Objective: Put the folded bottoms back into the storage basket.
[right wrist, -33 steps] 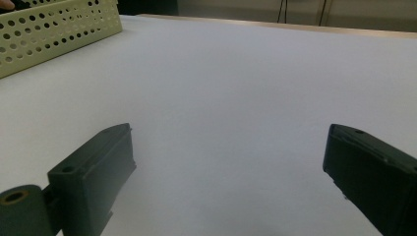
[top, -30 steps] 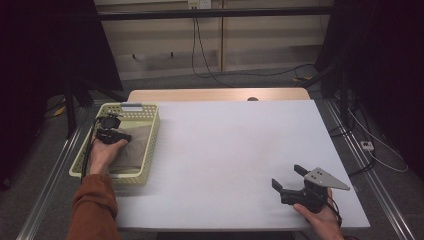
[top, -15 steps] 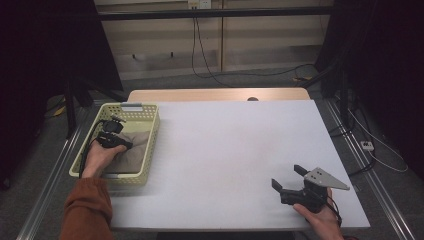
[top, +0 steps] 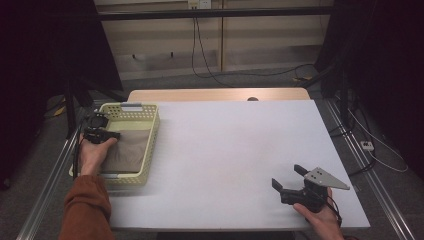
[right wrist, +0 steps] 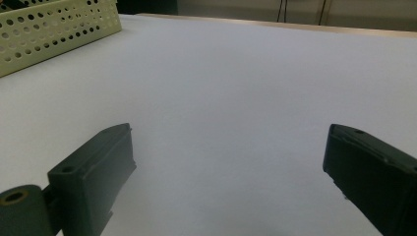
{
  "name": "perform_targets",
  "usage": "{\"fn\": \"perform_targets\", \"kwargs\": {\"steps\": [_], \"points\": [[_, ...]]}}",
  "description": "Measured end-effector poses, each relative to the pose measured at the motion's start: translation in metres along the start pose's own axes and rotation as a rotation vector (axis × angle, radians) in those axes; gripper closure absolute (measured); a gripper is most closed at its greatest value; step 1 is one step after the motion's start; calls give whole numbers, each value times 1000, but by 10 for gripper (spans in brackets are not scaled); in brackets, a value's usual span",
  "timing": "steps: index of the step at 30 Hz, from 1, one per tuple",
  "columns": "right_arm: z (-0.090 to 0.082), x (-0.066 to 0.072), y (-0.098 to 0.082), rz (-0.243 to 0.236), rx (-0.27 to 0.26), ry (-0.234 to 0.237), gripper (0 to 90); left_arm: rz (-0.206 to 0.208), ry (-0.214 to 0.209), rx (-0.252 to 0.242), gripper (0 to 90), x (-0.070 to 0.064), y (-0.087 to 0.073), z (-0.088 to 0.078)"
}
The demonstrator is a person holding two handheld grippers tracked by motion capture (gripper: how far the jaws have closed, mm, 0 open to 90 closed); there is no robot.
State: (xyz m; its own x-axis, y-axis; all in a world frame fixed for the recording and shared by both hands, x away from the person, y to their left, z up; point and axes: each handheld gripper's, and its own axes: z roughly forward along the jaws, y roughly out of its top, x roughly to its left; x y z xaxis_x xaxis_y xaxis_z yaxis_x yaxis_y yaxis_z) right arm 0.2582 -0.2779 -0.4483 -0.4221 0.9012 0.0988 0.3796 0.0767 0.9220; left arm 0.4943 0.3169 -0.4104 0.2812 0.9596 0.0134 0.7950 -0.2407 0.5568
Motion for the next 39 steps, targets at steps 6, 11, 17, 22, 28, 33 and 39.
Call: {"fn": "perform_targets", "kwargs": {"steps": [6, 11, 17, 22, 28, 33, 39], "points": [[0, 0, 0, -1, 0, -1, 47, 4, 9, 29, 744, -2, 4, 9], [-1, 0, 0, -2, -1, 3, 46, -3, 8, -7, 751, -1, 2, 14], [0, 0, 0, 0, 0, 5, 47, -21, -3, -27, 733, -1, 3, 14], [-1, -2, -1, 9, -2, 5, 47, -44, -47, -46, 707, 2, 3, 5], [-1, -3, -1, 10, 1, 8, 46, -24, -71, -117, 622, 3, 4, -10], [0, -3, -1, 8, 1, 5, 46, -32, -69, -156, 525, 4, 2, -17], [0, -1, 0, 11, 1, 2, 46, -20, -68, -219, 344, 4, 1, -31]]}}
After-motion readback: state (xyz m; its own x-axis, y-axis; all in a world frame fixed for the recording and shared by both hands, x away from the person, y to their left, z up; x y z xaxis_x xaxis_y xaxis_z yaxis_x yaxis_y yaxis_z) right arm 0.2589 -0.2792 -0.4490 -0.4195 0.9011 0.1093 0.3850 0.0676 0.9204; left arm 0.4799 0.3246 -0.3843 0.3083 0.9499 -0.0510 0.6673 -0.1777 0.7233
